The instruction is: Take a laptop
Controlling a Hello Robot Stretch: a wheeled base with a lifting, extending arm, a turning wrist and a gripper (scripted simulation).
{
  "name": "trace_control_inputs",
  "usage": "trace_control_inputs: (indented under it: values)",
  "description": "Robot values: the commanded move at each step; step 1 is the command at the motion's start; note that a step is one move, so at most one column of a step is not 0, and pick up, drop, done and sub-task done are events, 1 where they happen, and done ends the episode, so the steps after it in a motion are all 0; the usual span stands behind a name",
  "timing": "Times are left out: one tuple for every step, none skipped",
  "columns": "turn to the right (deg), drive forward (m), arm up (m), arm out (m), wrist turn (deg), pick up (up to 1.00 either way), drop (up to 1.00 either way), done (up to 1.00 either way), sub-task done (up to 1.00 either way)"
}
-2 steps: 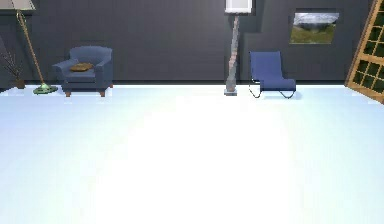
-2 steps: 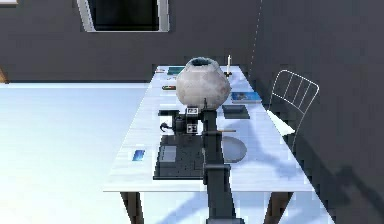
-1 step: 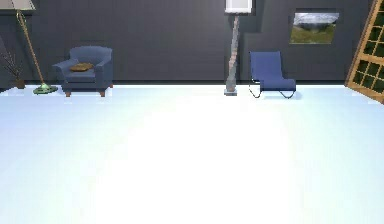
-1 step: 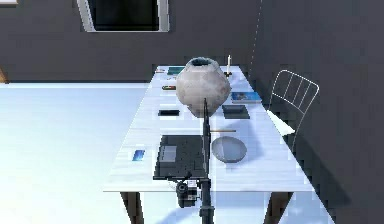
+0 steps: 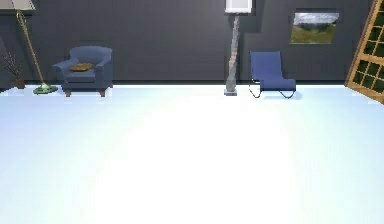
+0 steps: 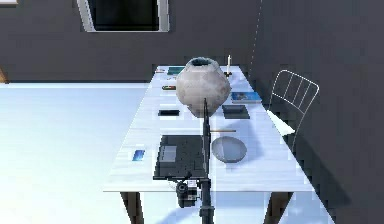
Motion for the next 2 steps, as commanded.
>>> trace_control_inputs:
  values:
    - [0.0,0.00,0.10,0.00,0.0,0.00,0.00,0.00,0.00]
    - [0.0,0.00,0.00,0.00,0.0,0.00,0.00,1.00,0.00]
